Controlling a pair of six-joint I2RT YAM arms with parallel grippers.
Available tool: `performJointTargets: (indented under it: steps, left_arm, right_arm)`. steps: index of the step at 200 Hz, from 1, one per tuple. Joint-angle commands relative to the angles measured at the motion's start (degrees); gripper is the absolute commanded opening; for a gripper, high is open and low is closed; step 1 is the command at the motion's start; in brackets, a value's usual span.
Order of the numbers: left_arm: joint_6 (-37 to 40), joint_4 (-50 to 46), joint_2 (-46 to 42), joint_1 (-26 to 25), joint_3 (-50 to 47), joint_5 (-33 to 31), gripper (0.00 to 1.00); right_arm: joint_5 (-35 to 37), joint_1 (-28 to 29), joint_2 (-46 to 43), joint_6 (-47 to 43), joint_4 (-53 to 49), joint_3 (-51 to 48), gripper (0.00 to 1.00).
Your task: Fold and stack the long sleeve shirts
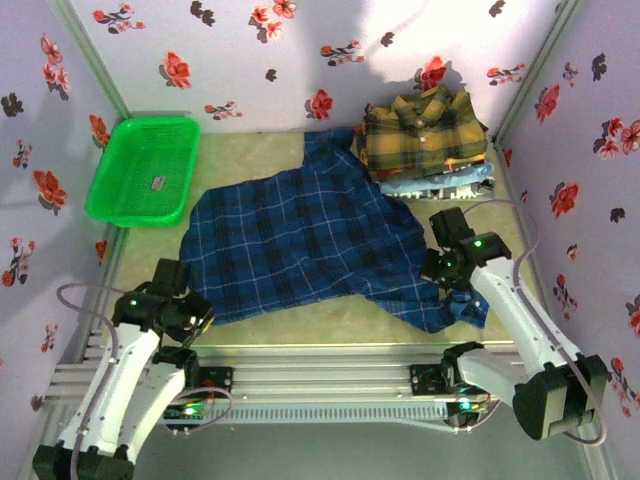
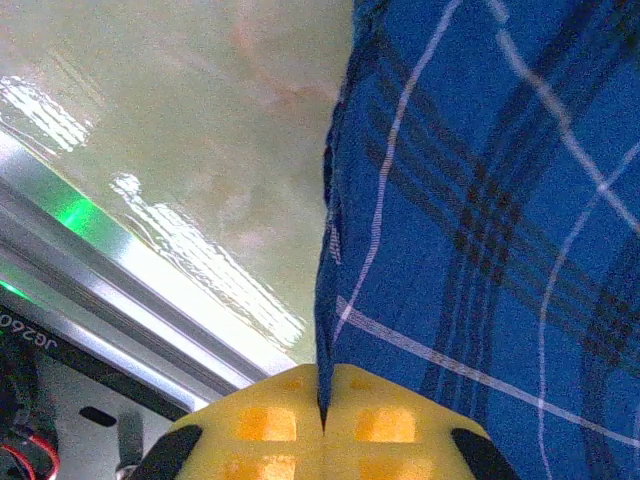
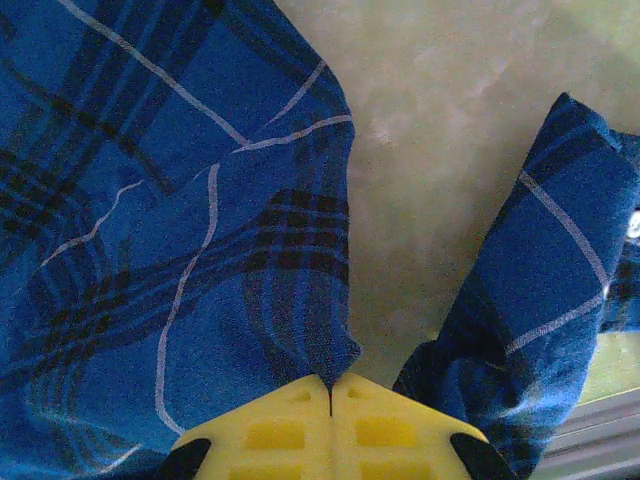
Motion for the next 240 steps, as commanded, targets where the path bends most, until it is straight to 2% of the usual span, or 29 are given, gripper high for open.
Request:
performJointTargets:
  steps: [1,43,60,81,118,160,240]
  left_arm:
    - [-1.55,-3.26,-0.34,0.40,2.87,-1.97,0.00]
    - [-0.41,-6.13,-0.43,0.45,6.34,-2.65,0.00]
    - [-0.64,-8.56,-1.73,0.34,8.55,-3.17,0.00]
    - [-0.64,-12.49,-2.97,0.41,11.96,-5.29,0.00]
    - [-0.24,-18.45,-3.60,0.41,15.78,-10.83,0.00]
    - [1.05,-16.93,-1.48,0.48,14.40,-12.13,0.00]
    - [1.39,-12.64,0.10,2.07,7.82,-12.33,0.00]
  right_arm:
    - [1.26,-0.17,-0.69,-2.79,-2.21,4.06,0.00]
    - [1.04,-0.04,5.15,-6.75,-4.46,13.52,0.00]
    - [-1.21,0.23,7.08,-8.45,-4.34,15.95,0.00]
    - [-3.38,1.70,10.41,-10.22,-5.39,17.85,0.00]
    - [-0.41,3.83,12.57,-11.18,-5.73,18.16,0.00]
    - [-3.46,4.52,14.79,-13.38,-2.08,19.41,0.00]
    - [-0.99,6.00,27.79,-20.76,-0.51,30.46,0.00]
